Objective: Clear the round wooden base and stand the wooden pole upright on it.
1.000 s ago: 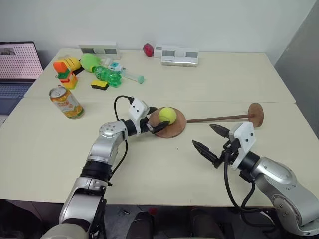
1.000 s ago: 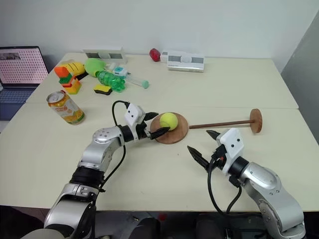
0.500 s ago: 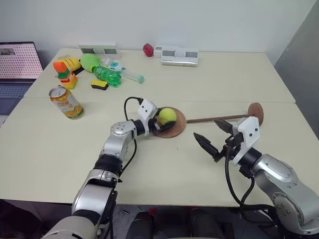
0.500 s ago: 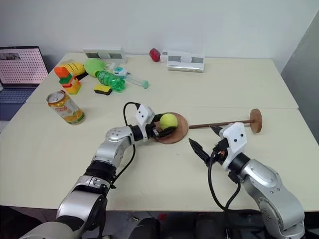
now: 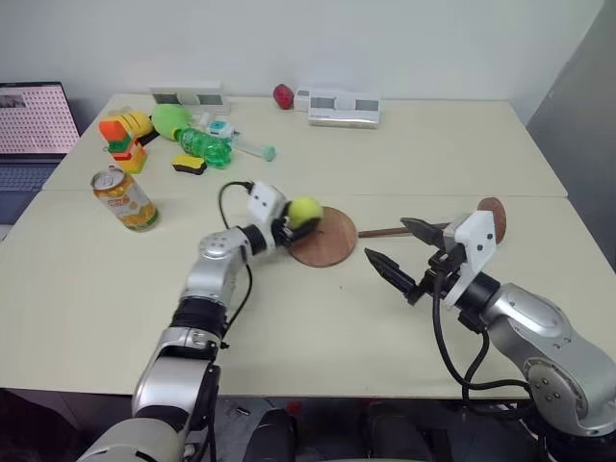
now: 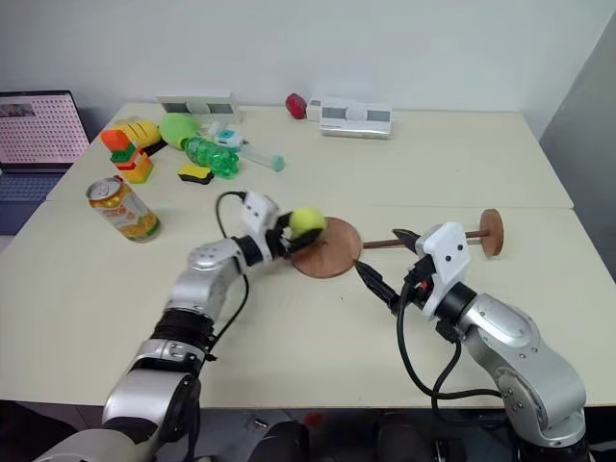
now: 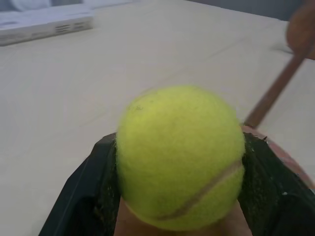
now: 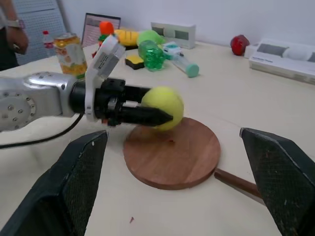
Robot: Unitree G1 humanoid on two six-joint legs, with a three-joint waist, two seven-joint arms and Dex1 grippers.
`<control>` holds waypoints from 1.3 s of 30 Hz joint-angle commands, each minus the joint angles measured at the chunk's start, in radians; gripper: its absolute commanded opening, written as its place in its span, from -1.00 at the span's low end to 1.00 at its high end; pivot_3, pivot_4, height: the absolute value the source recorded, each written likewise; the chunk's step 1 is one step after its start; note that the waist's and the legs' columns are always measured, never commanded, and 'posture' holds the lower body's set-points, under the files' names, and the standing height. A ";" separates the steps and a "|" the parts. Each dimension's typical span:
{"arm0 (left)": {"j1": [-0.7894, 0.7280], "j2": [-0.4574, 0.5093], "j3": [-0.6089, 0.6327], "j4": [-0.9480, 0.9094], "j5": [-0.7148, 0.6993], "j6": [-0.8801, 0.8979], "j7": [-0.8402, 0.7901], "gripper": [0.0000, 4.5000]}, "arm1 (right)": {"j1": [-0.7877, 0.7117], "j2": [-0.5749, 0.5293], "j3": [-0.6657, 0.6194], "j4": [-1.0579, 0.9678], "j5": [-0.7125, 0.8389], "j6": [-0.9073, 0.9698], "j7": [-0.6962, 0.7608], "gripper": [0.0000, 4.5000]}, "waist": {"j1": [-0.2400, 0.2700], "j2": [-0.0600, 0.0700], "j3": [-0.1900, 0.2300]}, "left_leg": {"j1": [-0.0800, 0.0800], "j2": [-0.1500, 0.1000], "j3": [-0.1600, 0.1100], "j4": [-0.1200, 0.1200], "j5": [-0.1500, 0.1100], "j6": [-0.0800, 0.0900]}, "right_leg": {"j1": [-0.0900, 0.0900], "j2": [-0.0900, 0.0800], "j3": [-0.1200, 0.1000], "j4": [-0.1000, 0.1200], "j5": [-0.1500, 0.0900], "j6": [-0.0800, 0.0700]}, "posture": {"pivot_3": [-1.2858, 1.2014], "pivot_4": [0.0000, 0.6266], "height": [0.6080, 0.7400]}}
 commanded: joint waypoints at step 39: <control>0.145 0.093 0.221 -0.384 -0.055 0.106 0.449 1.00 | -0.090 0.026 0.079 0.107 0.017 -0.015 0.068 1.00 | -0.006 -0.004 -0.002 | 0.000 0.000 -0.001 0.003 0.002 -0.004 | -0.001 -0.001 0.000 0.005 0.000 0.000 | 0.03 -0.52 1.00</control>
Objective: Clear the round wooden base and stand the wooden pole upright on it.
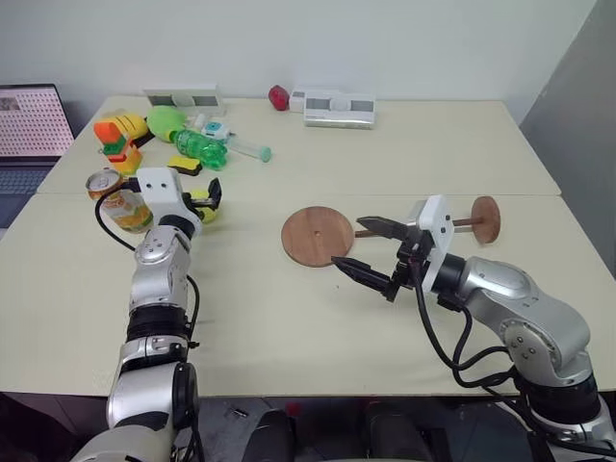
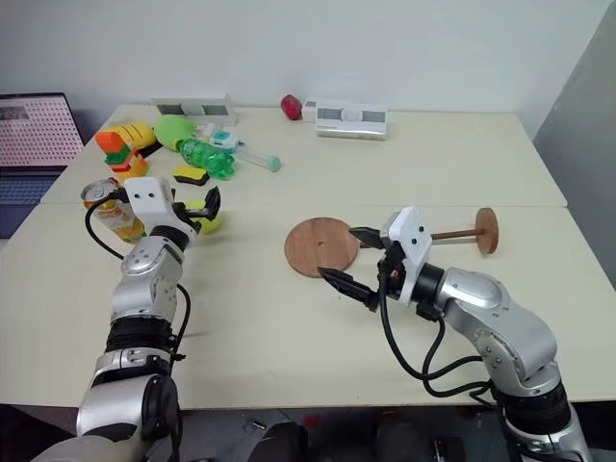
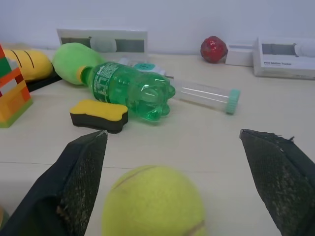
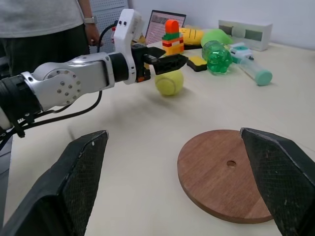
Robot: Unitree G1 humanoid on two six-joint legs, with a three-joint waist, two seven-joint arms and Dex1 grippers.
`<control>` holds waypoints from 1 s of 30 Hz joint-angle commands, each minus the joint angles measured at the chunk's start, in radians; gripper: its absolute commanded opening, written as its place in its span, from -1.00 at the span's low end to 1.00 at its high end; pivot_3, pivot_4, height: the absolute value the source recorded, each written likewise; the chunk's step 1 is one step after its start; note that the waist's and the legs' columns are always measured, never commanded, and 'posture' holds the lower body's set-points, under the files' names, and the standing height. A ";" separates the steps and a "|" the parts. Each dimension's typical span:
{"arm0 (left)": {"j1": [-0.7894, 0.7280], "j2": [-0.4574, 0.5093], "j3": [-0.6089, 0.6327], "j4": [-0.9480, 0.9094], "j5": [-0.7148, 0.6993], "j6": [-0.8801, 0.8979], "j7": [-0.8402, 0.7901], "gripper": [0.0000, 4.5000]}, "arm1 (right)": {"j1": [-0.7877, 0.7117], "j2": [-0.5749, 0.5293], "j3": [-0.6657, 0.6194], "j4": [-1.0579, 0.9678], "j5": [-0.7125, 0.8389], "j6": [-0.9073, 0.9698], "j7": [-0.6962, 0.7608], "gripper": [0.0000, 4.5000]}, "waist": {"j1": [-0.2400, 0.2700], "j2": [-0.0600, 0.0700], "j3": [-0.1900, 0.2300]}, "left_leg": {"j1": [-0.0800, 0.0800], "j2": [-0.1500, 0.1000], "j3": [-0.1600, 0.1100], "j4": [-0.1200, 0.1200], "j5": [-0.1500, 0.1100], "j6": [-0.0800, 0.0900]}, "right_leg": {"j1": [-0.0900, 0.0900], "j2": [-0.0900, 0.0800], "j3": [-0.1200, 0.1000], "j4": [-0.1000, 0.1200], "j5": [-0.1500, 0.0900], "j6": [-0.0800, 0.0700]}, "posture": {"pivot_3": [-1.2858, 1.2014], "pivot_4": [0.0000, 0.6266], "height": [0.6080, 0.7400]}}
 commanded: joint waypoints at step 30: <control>0.175 0.166 -0.392 -0.731 -0.277 0.332 -0.755 1.00 | -0.186 0.485 -0.750 0.760 0.342 -0.129 -0.705 1.00 | -0.012 0.004 0.000 | 0.006 0.001 0.005 -0.002 -0.001 0.003 | 0.001 0.002 0.005 0.004 -0.001 -0.001 | 0.03 -0.52 1.00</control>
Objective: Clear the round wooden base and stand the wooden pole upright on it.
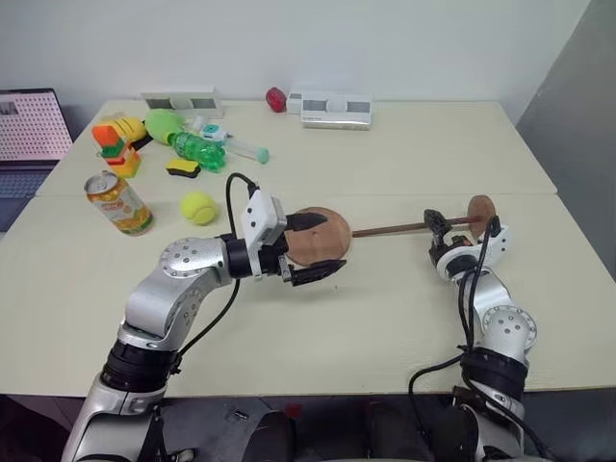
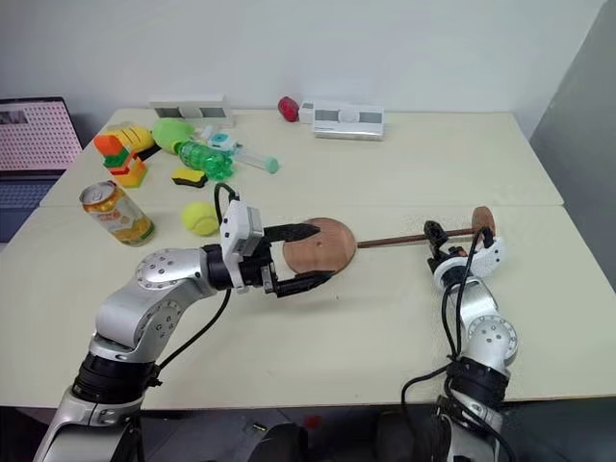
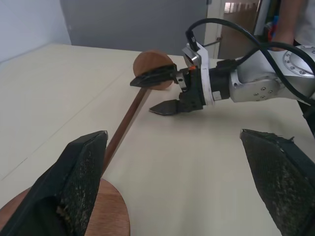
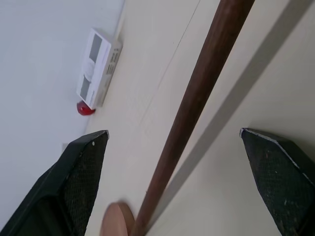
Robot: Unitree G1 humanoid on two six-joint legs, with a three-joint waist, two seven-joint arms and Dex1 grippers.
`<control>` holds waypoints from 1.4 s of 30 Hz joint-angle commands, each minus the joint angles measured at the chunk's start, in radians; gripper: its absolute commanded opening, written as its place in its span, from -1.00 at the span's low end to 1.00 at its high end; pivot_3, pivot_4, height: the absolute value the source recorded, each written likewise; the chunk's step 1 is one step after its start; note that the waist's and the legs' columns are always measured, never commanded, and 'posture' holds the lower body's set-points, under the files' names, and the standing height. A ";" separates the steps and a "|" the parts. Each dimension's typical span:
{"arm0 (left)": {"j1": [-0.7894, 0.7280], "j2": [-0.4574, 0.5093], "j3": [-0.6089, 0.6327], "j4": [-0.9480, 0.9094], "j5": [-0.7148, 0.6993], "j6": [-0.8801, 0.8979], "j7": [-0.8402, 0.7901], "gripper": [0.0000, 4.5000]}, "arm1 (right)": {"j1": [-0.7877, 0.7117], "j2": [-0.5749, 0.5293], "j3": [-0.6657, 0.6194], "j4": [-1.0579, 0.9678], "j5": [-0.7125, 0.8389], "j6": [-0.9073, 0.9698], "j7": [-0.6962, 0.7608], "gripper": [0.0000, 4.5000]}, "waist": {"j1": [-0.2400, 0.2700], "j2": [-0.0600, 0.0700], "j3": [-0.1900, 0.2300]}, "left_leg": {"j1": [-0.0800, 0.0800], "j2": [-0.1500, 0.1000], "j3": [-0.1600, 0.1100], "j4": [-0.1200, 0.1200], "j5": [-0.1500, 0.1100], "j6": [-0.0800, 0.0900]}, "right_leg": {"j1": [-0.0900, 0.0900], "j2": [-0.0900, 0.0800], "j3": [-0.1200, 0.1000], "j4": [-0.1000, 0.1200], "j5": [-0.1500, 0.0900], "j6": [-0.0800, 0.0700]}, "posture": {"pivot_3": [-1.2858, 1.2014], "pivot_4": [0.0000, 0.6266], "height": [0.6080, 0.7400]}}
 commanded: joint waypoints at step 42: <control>0.086 0.025 0.150 -0.088 -0.009 0.008 0.064 1.00 | -0.165 -0.311 0.256 -0.126 -0.041 -0.007 0.163 -0.83 | 0.006 0.006 -0.001 | -0.002 0.000 0.000 -0.001 0.000 0.000 | -0.002 0.000 0.000 -0.001 0.000 0.000 | 0.03 -0.52 1.00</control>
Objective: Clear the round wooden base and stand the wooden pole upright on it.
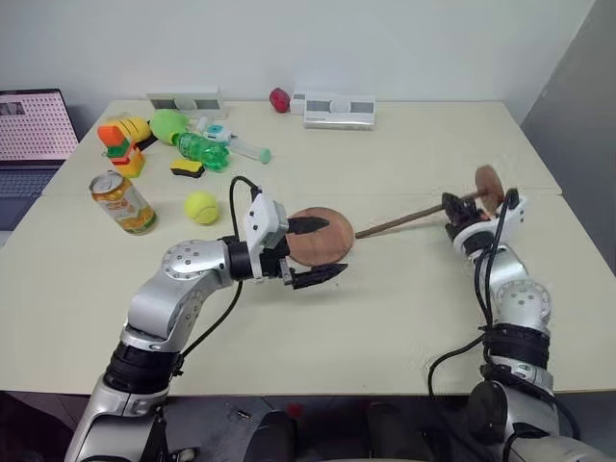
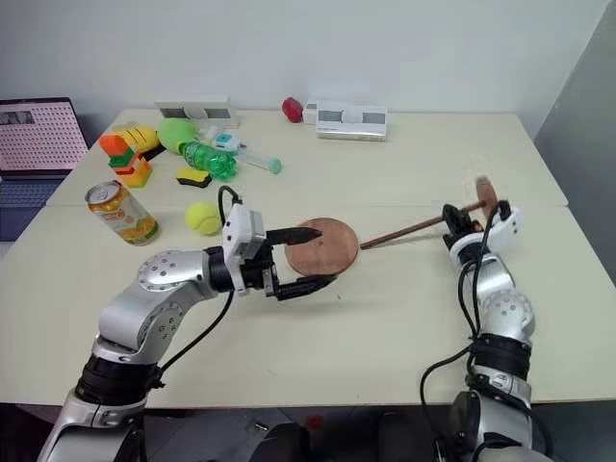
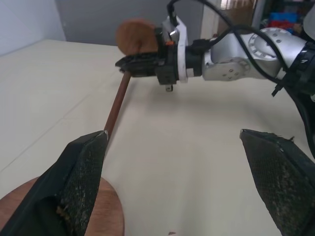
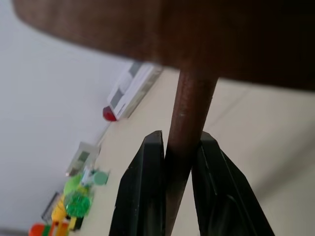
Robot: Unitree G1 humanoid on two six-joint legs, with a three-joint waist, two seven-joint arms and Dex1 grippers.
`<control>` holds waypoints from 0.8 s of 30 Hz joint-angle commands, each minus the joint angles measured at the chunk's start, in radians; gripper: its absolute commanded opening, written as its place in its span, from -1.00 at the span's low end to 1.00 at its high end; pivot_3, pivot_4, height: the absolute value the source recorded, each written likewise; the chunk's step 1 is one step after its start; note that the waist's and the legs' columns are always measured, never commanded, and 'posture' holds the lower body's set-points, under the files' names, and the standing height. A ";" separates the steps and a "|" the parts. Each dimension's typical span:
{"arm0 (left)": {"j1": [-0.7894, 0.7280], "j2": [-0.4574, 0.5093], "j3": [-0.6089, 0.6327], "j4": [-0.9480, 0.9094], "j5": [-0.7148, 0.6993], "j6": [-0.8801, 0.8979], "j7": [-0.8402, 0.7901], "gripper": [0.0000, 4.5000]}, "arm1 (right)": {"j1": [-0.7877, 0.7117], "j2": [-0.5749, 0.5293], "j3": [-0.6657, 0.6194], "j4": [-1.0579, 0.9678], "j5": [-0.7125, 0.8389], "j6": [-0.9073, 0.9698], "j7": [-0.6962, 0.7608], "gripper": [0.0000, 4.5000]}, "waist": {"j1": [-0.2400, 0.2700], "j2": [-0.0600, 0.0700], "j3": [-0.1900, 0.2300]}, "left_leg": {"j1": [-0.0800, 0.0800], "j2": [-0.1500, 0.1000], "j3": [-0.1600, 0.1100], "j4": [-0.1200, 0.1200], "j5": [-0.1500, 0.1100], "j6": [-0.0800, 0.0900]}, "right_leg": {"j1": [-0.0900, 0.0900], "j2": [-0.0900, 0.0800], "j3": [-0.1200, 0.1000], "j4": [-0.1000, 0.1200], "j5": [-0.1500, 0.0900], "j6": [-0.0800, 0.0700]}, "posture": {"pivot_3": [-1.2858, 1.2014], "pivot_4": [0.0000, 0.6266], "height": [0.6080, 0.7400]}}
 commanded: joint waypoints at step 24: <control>0.521 -0.200 0.165 -0.282 0.107 -0.124 0.447 1.00 | -0.274 0.014 0.513 -0.142 -0.413 -0.005 0.269 -0.83 | 0.002 0.000 0.000 | -0.003 0.000 0.000 -0.001 0.000 0.000 | -0.003 -0.002 0.000 -0.001 0.000 0.000 | 0.03 -0.52 1.00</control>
